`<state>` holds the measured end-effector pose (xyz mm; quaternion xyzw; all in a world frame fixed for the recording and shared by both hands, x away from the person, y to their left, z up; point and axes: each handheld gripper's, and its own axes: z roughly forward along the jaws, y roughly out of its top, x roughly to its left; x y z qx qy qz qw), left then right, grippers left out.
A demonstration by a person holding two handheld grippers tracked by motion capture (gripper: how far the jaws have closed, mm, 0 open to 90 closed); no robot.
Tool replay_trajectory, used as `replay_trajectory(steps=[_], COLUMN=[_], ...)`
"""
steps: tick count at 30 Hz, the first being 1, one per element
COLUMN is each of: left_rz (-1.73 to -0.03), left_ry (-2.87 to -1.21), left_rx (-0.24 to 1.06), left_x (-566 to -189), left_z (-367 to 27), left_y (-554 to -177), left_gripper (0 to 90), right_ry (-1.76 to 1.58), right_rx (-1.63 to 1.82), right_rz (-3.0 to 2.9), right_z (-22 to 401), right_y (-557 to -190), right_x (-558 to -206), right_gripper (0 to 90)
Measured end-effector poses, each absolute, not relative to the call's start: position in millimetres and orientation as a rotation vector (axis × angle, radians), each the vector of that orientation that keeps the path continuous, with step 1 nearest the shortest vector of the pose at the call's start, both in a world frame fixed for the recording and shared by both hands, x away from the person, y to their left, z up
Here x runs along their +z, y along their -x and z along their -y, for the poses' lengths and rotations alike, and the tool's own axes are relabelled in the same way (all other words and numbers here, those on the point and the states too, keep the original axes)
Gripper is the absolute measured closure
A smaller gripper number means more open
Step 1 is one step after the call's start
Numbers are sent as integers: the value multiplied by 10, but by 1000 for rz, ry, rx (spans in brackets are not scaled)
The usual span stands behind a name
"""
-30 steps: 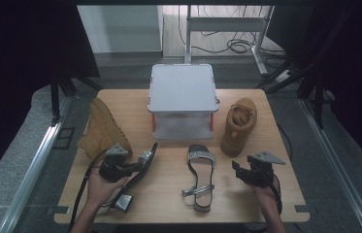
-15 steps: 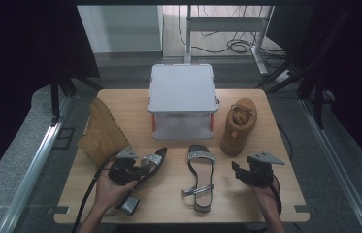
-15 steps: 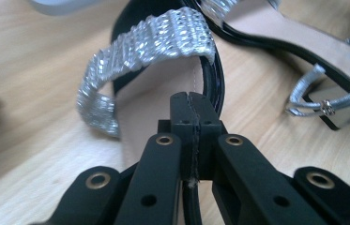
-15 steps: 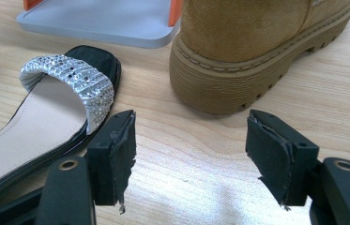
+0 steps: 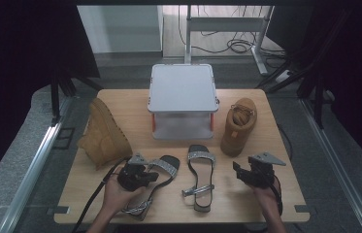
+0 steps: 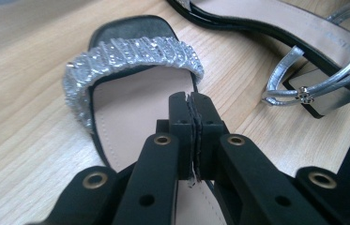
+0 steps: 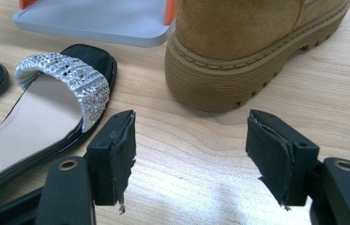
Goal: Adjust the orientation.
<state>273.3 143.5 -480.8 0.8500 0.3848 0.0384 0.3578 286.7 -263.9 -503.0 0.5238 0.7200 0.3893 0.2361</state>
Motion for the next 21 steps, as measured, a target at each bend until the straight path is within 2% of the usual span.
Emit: replay_trajectory(steps=[9,21], left_rz=[-990,-941], left_ry=[-2094,-2166], left_rx=[73,11], left_x=[-4677,-4779], left_z=[-1621,-1417], left_y=[-2515,-2168], left_gripper=[881,878], right_ry=[-1439,-1432], right_rx=[1066,1057], right_rz=[-1970,-1991], right_z=[2649,2604], right_y=[-2862,-2857], right_x=[-5036,-5063], right_gripper=[339,336])
